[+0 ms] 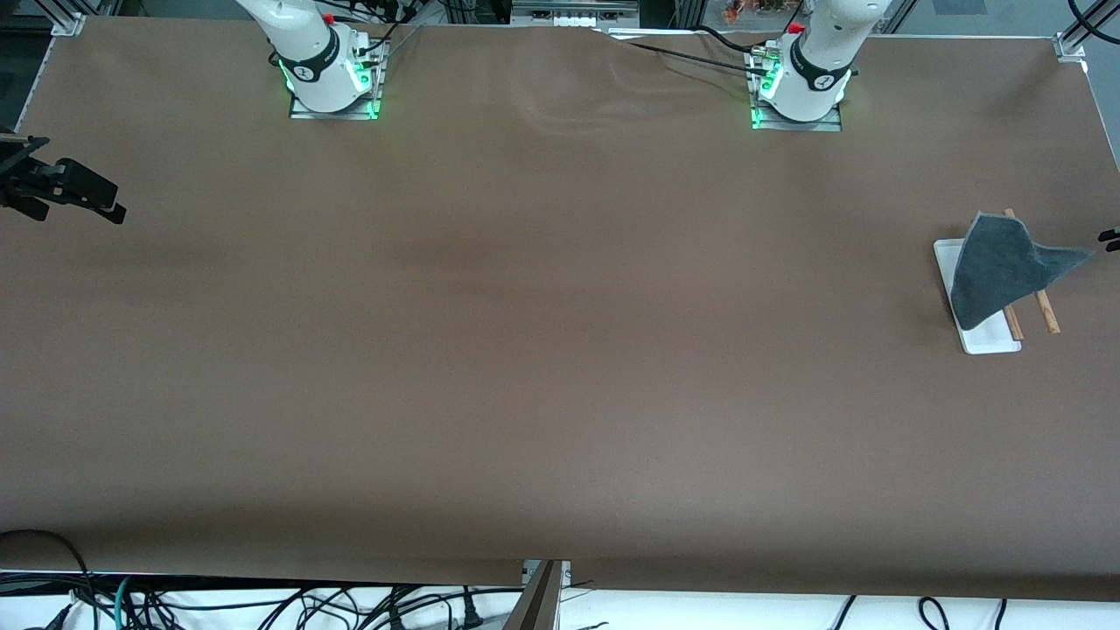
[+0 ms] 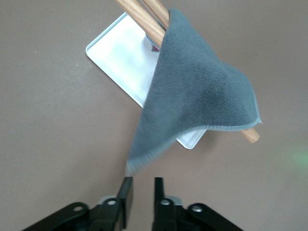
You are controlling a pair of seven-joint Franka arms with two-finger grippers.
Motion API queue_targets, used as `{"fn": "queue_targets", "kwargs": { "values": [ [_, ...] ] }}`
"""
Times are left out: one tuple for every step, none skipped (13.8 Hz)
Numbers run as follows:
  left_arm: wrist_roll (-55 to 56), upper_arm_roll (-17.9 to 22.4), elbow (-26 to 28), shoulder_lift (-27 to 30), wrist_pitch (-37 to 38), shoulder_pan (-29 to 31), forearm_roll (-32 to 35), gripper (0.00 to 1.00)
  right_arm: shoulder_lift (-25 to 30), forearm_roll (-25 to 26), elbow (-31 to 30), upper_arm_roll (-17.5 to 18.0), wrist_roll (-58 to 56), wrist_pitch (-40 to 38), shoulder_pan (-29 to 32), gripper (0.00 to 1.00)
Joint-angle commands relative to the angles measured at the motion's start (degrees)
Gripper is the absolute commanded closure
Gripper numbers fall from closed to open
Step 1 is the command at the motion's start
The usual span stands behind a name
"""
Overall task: Pass towel and hang on rack
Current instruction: 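Open the left gripper to release the towel on the dowels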
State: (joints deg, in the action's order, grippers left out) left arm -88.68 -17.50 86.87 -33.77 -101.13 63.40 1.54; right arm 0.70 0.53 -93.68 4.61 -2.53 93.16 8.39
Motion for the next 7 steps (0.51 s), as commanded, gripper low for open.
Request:
{"fn": "queue_targets", "kwargs": {
  "values": [
    [-1.9,-1.0,-2.5,-1.5,0.6,1.2,1.2,0.37,0.7,-1.0,0.6,0.5,-1.2,-1.1,0.5,0.0],
    [-1.9,-1.0,-2.9,-2.1,0.6,1.3,0.8,0.0,0.3,-1.1,0.9,0.5,-1.2,-1.7,0.2,0.0],
    [-1.9,-1.0,-4.0,-2.8,0.7,2.1,0.6,0.0,0.3,-1.0,1.0,0.5,-1.2,-1.7,0.2,0.0],
    [-1.9,-1.1,-4.9,-3.4,0.7,2.2,0.5,0.0,0.1,-1.0,1.0,0.4,-1.2,-1.4,0.2,0.0],
    [-1.9,-1.2,-6.1,-3.6,0.7,1.7,0.5,0.0,-0.1,-1.1,1.0,0.5,-1.2,-1.4,0.1,0.0],
    [-1.8,-1.8,-7.8,-4.0,0.7,0.9,0.6,0.0,-0.1,-1.1,1.0,0.5,-1.2,-1.3,0.1,0.0],
    [-1.7,-1.8,-9.4,-3.7,1.4,-0.9,1.2,0.0,-0.2,-1.2,1.2,0.5,-1.2,-1.2,0.0,0.0]
  ]
}}
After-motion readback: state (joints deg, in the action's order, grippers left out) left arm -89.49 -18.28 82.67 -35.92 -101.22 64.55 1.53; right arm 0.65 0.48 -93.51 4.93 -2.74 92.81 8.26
